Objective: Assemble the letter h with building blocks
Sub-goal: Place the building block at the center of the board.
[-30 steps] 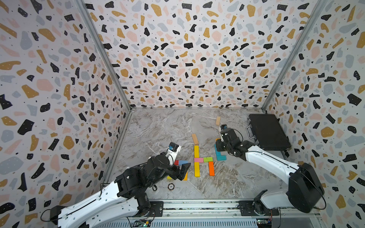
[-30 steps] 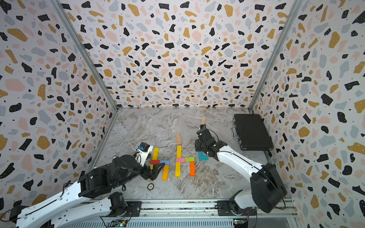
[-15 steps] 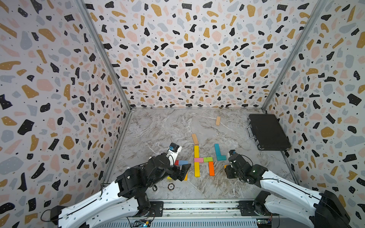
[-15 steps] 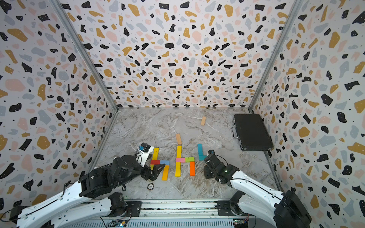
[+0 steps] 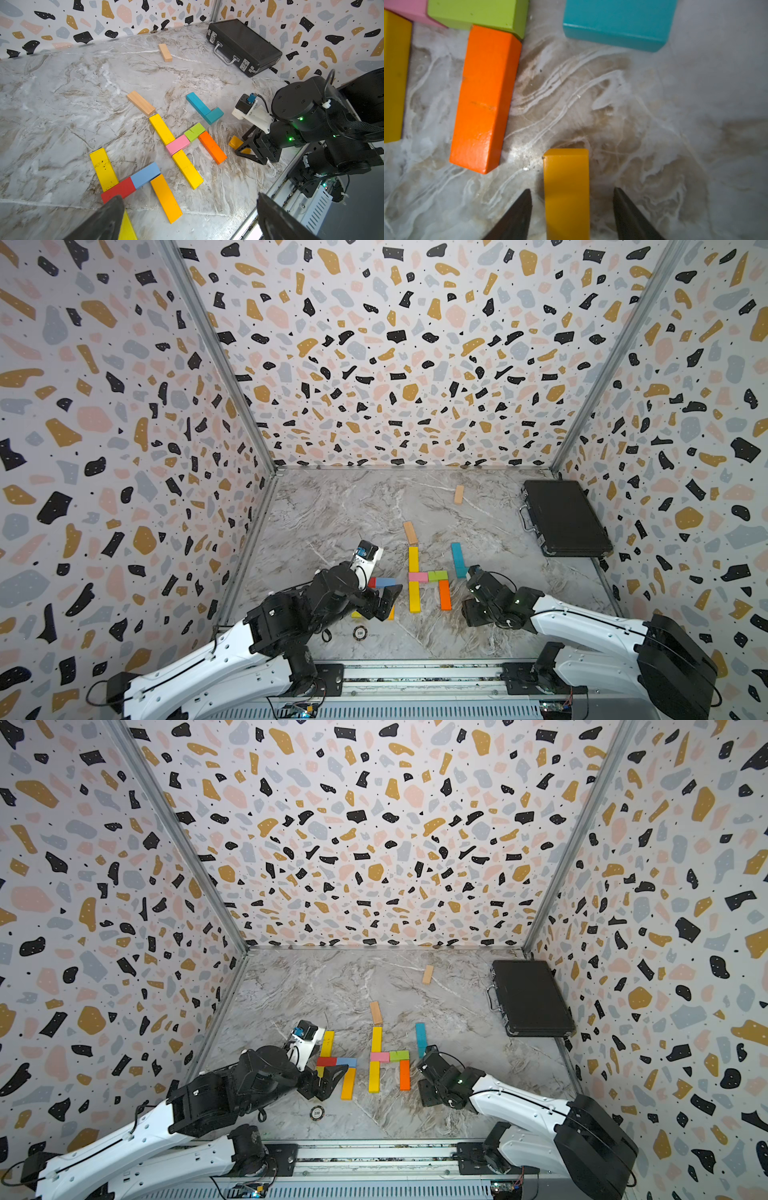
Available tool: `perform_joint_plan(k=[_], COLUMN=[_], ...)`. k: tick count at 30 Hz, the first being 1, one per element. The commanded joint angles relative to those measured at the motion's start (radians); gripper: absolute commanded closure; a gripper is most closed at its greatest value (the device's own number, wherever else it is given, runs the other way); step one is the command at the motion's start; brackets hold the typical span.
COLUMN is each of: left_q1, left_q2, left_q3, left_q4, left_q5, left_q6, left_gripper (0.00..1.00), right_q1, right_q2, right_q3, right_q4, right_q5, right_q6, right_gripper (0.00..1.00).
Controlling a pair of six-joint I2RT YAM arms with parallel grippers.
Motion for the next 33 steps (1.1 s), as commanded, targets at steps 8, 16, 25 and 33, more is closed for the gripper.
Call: perform_joint_plan(k=[8,16,25,33], left_q1=[0.007,0.007,0.008,0.008], left_q2=[-0.005,-0.009,-0.026,-0.052], left_q3=[-0.01,-0.015,-0.013,-0.022], left_q4=[0.042,0.058,0.056,0.053], left_q5=[-0.001,0.018,0.028,0.025], left_q6=[0.006,0.008,0.009,0.004], left_gripper=[0.01,0.01,0.01,0.01], right_q1=[0.046,0.04,0.033,0.026], right_q2=[0.04,-0.008,-0.145,-0.056], right_q3=[0.054,0.048,0.076,0.142], right_q4=[-0.212,-0.289,-0.221,-0.204], right_q5=[0.092,0.318,0.259,0.196], right_q6=[0.067,0.277,0.277,0.309], right_gripper=[0.28,0.3,0.2,0.06])
